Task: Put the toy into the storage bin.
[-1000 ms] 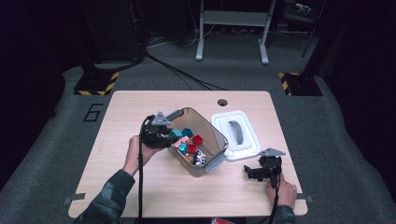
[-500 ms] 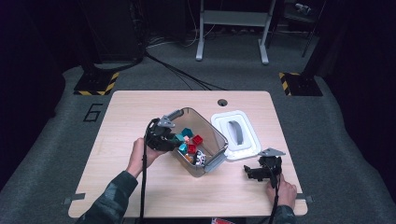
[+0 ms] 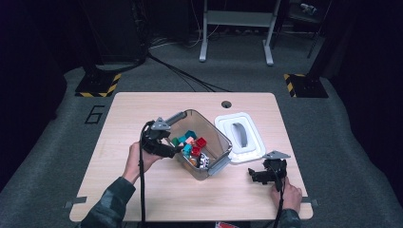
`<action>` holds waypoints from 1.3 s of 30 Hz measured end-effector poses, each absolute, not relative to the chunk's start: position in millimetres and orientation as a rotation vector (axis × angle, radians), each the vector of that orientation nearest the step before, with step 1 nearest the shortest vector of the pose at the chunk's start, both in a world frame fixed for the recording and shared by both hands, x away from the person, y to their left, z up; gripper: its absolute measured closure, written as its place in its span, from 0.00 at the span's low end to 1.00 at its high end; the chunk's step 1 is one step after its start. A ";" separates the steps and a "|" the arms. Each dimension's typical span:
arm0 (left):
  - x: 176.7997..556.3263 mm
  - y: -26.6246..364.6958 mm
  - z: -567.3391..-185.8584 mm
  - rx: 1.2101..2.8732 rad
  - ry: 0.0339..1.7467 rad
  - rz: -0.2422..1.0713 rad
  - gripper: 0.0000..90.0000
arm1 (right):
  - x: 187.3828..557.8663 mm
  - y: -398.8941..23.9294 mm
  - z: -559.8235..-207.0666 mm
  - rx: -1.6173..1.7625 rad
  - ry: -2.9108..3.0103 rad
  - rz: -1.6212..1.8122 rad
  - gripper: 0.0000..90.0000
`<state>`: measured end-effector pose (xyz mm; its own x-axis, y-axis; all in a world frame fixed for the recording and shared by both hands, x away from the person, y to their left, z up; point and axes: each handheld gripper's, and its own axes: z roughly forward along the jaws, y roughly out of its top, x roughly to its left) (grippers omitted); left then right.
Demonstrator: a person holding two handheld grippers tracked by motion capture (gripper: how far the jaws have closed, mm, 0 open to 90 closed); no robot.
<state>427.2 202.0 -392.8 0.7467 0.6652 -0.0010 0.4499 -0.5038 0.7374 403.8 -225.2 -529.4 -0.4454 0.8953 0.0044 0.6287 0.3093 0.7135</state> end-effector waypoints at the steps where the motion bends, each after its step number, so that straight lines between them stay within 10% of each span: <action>1: 424.9 205.1 -393.0 2.179 0.842 0.373 0.21 | 403.8 -225.2 -529.4 1.358 2.188 0.921 0.00; 39: 410.0 311.5 -494.7 2.091 1.180 0.370 0.10 | 403.8 -225.1 -529.4 1.358 2.187 0.922 0.00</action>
<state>410.0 311.5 -494.7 0.5447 0.8341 -0.0874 0.6349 -0.3421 0.6927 403.8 -225.1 -529.4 -0.4454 0.8953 0.0043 0.6284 0.3092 0.7138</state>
